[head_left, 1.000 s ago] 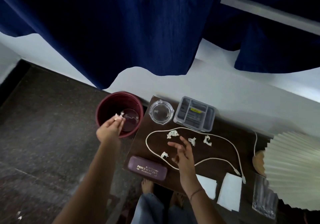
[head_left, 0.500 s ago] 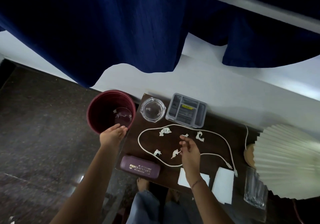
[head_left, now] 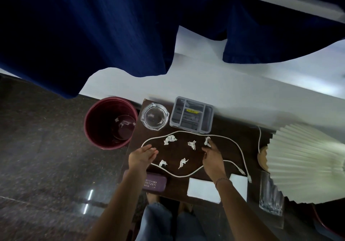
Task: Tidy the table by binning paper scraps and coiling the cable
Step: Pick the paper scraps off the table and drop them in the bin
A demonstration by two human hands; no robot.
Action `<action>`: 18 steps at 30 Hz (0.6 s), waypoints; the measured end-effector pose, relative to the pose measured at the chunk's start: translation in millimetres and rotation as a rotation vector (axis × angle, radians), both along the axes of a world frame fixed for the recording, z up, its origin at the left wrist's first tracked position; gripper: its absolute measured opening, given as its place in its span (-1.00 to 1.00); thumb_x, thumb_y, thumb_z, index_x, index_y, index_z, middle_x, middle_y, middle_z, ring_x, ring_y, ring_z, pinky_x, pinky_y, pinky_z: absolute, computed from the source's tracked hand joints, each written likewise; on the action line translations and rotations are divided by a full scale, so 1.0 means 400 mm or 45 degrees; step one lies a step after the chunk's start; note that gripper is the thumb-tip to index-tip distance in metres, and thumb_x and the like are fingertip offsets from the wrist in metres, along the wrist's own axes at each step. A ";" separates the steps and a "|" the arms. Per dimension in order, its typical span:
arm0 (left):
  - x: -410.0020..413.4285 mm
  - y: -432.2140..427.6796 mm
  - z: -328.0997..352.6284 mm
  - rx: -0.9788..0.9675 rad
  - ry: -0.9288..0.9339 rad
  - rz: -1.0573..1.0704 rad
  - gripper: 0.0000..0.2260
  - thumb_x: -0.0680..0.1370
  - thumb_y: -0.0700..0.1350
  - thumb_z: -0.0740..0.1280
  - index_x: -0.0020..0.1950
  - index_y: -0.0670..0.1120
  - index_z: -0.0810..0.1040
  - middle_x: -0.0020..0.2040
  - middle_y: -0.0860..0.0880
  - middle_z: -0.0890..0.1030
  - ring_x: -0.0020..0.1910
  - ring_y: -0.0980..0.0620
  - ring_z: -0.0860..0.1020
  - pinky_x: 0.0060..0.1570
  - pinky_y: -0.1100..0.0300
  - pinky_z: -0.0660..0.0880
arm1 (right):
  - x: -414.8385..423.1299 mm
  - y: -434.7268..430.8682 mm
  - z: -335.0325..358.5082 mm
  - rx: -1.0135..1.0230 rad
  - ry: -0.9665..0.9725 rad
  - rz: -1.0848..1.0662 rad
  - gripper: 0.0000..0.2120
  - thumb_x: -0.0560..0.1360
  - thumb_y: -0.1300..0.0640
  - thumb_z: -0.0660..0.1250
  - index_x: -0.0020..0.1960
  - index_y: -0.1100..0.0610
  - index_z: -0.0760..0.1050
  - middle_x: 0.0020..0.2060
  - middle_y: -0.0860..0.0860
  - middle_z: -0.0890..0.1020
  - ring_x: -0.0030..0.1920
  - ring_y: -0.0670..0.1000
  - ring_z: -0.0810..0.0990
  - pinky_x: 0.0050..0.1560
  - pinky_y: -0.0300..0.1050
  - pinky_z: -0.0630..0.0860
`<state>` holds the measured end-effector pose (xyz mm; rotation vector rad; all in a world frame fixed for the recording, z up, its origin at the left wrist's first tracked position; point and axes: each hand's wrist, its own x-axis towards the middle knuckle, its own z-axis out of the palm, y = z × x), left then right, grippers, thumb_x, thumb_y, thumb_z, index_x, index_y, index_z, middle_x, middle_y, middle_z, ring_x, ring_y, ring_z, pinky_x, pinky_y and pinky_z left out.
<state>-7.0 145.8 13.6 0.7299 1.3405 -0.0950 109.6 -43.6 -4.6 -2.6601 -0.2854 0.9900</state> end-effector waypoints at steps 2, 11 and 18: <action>0.008 -0.006 0.002 -0.021 0.007 0.003 -0.67 0.55 -0.40 0.15 0.32 -0.35 0.36 0.31 -0.35 0.45 -0.21 0.03 0.53 -0.15 0.24 0.52 | 0.012 0.004 -0.006 -0.019 0.009 0.008 -0.60 0.51 0.41 0.10 0.32 0.26 0.39 0.47 0.04 0.25 0.42 0.02 0.30 0.40 -0.21 0.20; 0.055 -0.066 0.025 -0.119 -0.083 -0.068 -0.72 0.55 -0.39 0.17 0.24 -0.43 0.39 -0.19 -0.23 0.57 -0.47 0.09 0.64 -0.38 0.36 0.58 | 0.015 0.021 0.035 0.370 -0.006 -0.580 -0.87 0.46 0.17 0.37 -0.03 0.19 0.62 -0.12 0.09 0.68 -0.15 -0.05 0.60 -0.01 -0.22 0.49; 0.078 -0.120 0.064 -0.167 -0.162 -0.231 -0.72 0.57 -0.33 0.16 0.27 -0.36 0.43 -0.19 -0.11 0.57 -0.30 0.10 0.60 -0.28 0.38 0.54 | -0.047 0.082 0.084 0.925 0.490 -0.909 -0.82 0.44 0.33 0.35 0.04 0.22 0.52 -0.24 0.08 0.63 -0.26 -0.07 0.63 -0.21 -0.26 0.58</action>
